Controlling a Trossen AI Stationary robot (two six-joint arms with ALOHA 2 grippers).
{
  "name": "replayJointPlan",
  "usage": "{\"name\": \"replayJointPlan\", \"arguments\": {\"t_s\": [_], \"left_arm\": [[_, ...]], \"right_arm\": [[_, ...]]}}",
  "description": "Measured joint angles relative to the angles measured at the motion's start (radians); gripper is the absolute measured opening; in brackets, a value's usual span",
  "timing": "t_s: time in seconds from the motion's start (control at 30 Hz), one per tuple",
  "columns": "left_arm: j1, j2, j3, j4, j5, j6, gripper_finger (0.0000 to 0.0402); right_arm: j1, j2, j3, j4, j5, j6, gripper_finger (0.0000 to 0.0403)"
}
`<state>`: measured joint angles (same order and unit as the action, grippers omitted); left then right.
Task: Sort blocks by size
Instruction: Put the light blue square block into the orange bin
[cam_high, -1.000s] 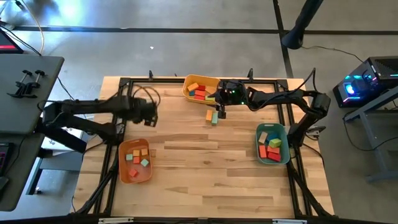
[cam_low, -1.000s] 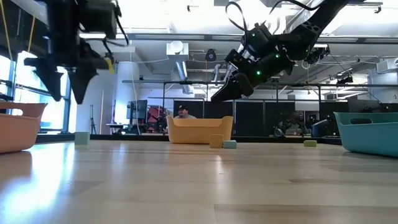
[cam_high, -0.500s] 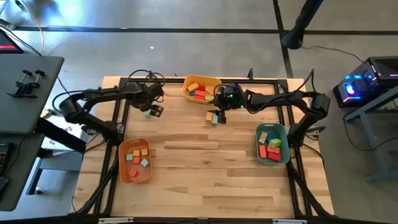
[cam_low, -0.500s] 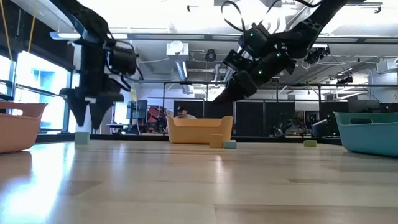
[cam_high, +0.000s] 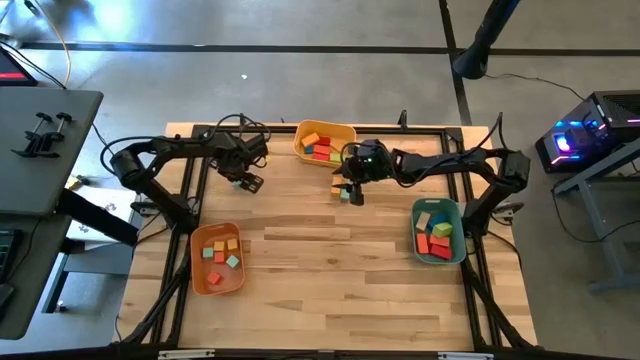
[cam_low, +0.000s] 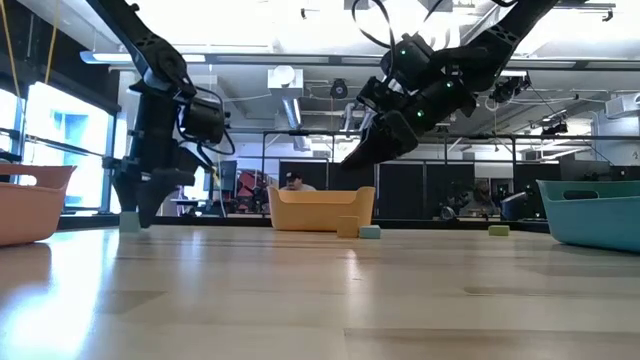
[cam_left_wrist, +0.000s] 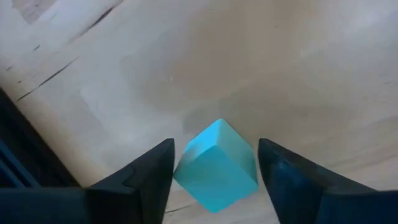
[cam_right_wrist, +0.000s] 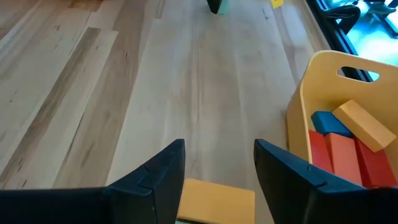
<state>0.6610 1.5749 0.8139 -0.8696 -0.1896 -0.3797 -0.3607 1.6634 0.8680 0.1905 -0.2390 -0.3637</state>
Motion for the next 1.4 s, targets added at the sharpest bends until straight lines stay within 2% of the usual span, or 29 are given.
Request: {"name": "replayJointPlan", "arguments": {"t_s": [0.2, 0.37, 0.6, 0.73, 0.8, 0.9, 1.07, 1.23, 1.3, 1.4], "left_arm": [[-0.024, -0.005, -0.028, 0.001, -0.009, 0.000, 0.0137], [-0.079, -0.006, -0.045, -0.014, -0.046, -0.011, 0.0091], [-0.224, -0.137, -0.028, -0.047, -0.059, -0.048, 0.0027], [-0.305, -0.232, -0.033, -0.121, -0.060, -0.074, 0.0018], [-0.330, -0.275, -0.032, -0.165, -0.055, -0.111, 0.0030], [-0.345, -0.325, -0.032, -0.233, -0.027, -0.182, 0.0073], [-0.345, -0.355, -0.048, -0.255, -0.018, -0.271, 0.0183], [-0.302, -0.349, -0.134, -0.185, 0.094, -0.314, 0.0287], [-0.287, -0.349, -0.174, -0.156, 0.127, -0.344, 0.0311], [-0.268, -0.349, -0.223, -0.097, 0.144, -0.372, 0.0324]], "right_arm": [[0.006, 0.000, 0.000, -0.008, 0.001, 0.048, 0.0188], [0.039, 0.000, 0.000, -0.029, 0.001, 0.086, 0.0188], [0.126, 0.000, 0.000, -0.046, 0.065, 0.152, 0.0188], [0.181, 0.000, 0.000, -0.053, 0.137, 0.164, 0.0188], [0.203, 0.000, 0.000, -0.053, 0.168, 0.155, 0.0188], [0.224, 0.000, 0.000, -0.053, 0.216, 0.132, 0.0188], [0.231, 0.000, 0.000, -0.067, 0.262, 0.115, 0.0188], [0.231, 0.000, 0.000, -0.101, 0.263, 0.101, 0.0188], [0.232, 0.000, 0.000, -0.116, 0.263, 0.101, 0.0188], [0.234, 0.000, 0.000, -0.143, 0.261, 0.105, 0.0188]]}}
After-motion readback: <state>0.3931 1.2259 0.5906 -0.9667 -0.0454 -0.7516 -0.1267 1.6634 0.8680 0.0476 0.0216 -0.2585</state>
